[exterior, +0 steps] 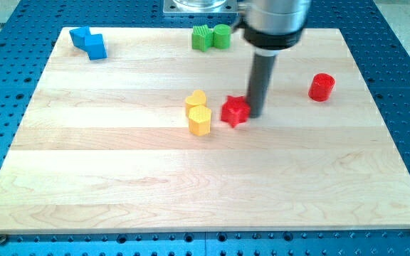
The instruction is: Place your arm at the bottom of the hexagon
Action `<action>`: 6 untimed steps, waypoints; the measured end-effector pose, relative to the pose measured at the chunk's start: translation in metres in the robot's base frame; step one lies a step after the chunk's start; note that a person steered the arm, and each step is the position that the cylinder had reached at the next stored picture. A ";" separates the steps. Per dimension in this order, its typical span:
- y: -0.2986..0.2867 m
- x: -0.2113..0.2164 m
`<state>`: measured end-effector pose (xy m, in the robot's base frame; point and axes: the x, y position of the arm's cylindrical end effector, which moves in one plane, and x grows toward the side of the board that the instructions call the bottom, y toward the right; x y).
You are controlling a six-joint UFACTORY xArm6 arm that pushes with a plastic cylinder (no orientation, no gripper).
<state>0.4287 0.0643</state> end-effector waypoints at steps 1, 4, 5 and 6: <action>-0.008 0.005; -0.029 0.037; -0.052 0.073; -0.086 0.075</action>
